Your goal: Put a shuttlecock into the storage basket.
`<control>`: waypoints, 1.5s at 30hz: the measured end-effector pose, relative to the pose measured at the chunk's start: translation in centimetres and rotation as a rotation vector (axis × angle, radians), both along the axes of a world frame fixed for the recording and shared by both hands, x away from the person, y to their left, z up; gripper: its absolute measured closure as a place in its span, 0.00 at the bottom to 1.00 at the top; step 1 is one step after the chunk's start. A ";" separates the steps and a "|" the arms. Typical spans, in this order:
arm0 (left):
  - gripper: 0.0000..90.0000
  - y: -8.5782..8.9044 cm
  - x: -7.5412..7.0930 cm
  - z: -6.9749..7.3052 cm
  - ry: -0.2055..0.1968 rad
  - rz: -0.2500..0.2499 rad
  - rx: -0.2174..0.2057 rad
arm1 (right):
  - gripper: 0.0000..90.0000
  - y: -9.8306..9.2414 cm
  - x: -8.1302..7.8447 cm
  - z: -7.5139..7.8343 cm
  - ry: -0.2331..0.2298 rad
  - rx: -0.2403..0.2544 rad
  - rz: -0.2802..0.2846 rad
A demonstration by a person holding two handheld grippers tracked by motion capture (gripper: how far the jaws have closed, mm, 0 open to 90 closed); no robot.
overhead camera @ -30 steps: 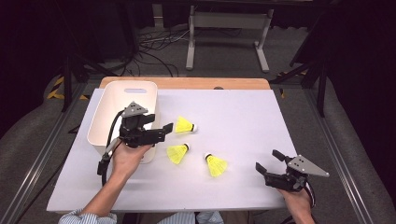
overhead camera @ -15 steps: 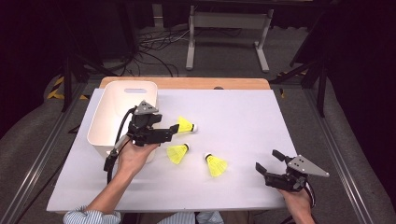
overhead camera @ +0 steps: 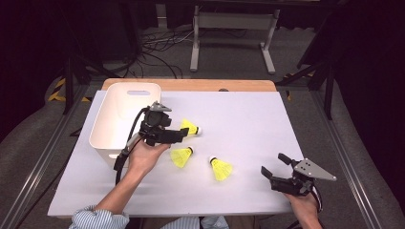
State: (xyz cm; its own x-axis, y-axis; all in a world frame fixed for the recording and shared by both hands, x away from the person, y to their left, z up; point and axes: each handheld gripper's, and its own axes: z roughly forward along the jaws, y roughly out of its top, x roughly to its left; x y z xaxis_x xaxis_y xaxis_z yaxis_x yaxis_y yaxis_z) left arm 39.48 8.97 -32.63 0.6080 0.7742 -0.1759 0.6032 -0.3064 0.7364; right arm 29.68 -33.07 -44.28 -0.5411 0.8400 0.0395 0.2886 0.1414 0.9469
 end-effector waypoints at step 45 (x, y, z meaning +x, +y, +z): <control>0.41 -3.3 3.9 -1.4 0.197 0.014 0.158 | 0.16 0.1 0.0 0.0 0.001 -0.001 0.006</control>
State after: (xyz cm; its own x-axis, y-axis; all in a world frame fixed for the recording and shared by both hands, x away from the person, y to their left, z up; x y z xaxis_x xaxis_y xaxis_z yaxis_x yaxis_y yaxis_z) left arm 43.34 5.63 -34.08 0.5630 0.8095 -0.1665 0.7356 -0.3990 0.5475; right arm 29.66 -32.93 -44.28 -0.5462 0.8367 0.0393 0.2888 0.1441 0.9465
